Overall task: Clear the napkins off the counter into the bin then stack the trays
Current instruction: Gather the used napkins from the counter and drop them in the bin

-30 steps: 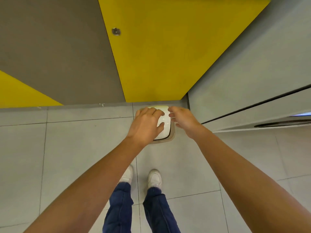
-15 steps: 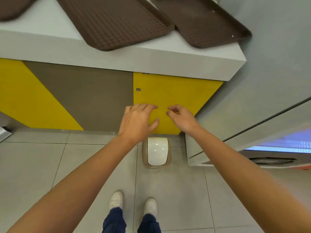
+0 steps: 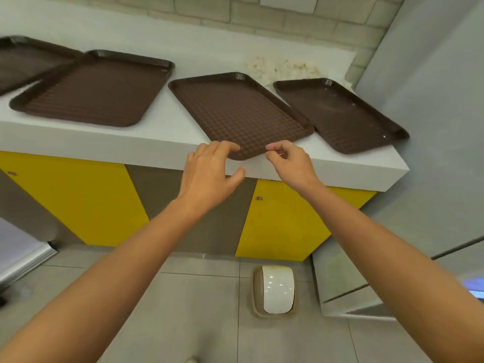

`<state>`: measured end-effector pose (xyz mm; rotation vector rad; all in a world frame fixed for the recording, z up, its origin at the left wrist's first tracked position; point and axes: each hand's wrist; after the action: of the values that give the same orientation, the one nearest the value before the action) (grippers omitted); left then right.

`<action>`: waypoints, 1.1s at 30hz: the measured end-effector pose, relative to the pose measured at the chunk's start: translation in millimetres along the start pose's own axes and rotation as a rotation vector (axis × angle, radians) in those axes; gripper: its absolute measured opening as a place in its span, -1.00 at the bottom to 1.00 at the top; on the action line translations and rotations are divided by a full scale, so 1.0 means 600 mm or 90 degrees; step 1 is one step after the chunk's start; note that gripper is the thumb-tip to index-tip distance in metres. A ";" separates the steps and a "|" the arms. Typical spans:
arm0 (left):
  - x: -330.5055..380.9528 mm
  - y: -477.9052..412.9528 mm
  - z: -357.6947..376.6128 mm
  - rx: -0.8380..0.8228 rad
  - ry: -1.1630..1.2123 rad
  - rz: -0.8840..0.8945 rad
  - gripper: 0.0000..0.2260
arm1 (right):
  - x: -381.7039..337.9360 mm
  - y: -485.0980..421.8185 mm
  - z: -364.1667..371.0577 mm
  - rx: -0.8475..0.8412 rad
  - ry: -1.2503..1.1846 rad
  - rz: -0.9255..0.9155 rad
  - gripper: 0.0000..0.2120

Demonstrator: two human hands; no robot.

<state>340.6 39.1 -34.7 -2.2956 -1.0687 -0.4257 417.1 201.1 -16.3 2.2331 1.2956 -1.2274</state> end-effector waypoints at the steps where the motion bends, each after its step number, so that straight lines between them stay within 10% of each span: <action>1: -0.014 -0.013 -0.013 0.008 -0.005 -0.003 -0.64 | -0.017 -0.012 0.010 0.008 -0.003 -0.012 -0.77; 33: -0.431 -0.561 -0.106 0.055 -0.087 -0.155 -0.51 | -0.204 -0.577 0.363 -0.096 0.018 -0.109 -0.66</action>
<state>-86.2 21.7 6.9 -2.1510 -1.4148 -0.3119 -9.4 193.1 5.7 2.0765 1.5631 -1.1164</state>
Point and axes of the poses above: each hand's wrist, its own y-axis away from the middle knuckle, its own z-axis out of the palm, x = y × z, and after that the axes turned 9 degrees about -z, right-handed
